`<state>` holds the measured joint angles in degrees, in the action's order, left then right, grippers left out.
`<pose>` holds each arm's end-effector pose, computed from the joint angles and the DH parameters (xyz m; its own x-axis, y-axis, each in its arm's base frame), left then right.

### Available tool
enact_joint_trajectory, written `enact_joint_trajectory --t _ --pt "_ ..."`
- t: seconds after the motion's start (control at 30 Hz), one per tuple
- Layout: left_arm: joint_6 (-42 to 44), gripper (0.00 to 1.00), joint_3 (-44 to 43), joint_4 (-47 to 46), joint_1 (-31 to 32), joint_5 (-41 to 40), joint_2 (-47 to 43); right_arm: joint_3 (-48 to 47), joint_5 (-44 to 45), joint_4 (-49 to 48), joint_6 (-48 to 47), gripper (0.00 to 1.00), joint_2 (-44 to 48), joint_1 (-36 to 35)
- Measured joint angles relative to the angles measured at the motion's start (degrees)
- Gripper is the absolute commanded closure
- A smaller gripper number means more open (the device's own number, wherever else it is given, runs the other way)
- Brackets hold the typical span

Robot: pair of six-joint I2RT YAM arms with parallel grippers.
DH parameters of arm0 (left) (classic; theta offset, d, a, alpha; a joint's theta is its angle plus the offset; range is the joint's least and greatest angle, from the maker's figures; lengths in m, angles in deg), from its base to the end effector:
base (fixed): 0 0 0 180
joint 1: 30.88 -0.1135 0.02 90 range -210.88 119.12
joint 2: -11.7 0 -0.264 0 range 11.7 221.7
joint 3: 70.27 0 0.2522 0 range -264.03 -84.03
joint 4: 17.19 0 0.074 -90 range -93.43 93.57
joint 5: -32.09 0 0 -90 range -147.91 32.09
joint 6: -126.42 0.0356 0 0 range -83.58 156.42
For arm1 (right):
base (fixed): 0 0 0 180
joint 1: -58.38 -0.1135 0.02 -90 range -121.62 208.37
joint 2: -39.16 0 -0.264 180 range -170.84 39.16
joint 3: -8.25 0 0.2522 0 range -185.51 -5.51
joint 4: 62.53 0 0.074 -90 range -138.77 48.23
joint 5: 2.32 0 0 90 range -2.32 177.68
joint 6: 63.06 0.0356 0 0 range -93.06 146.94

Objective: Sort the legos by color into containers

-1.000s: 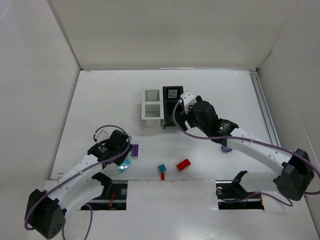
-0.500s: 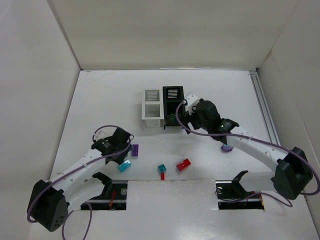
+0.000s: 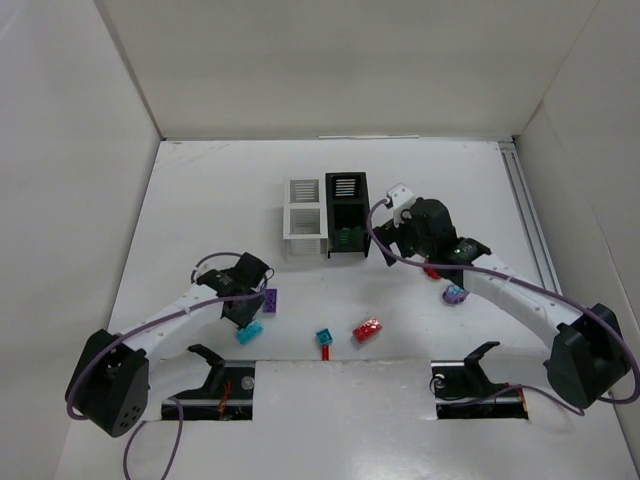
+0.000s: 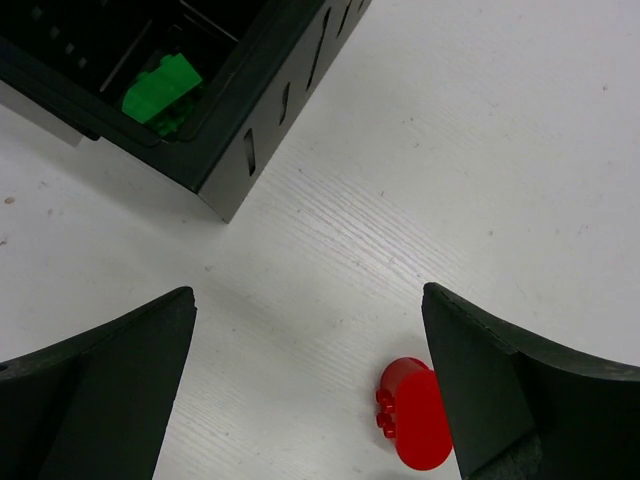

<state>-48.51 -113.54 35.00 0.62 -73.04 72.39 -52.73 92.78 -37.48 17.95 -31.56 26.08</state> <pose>0.1491 -0.0805 0.1666 -0.4958 -0.8239 -0.2745 -0.7584 0.5648 -0.3254 0.2310 0.1423 0.2576 -0.4028 -0.4388 -0.8032 -0.5401 0.8225 -0.1784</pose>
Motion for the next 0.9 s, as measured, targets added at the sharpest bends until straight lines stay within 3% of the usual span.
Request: enact_joint_trajectory --t 0.2,0.27,0.43,0.5,0.73,0.9 --pt "0.0 0.62 -1.7 0.2 0.0 0.2 2.6 0.4 -1.7 -0.1 -0.6 0.01 0.6 2.5" --pt "0.0 0.68 -1.9 0.2 0.0 0.1 3.0 0.5 -2.5 -0.2 -0.9 0.01 0.6 3.3" --pt "0.0 0.93 -2.7 0.6 -0.5 0.0 3.8 0.8 -4.8 -0.2 -1.7 0.01 0.6 5.2" --pt "0.1 0.98 -3.5 1.4 -0.5 -0.3 3.6 1.0 -5.2 -0.2 -1.9 0.01 0.6 5.7" --pt "3.1 1.00 -9.5 4.0 0.8 -2.8 -2.1 2.9 -6.4 -0.2 -2.2 0.01 4.0 6.4" --pt "10.2 1.00 -17.5 1.6 2.3 -6.7 -7.0 4.0 -6.3 0.2 -2.3 0.01 9.6 8.3"
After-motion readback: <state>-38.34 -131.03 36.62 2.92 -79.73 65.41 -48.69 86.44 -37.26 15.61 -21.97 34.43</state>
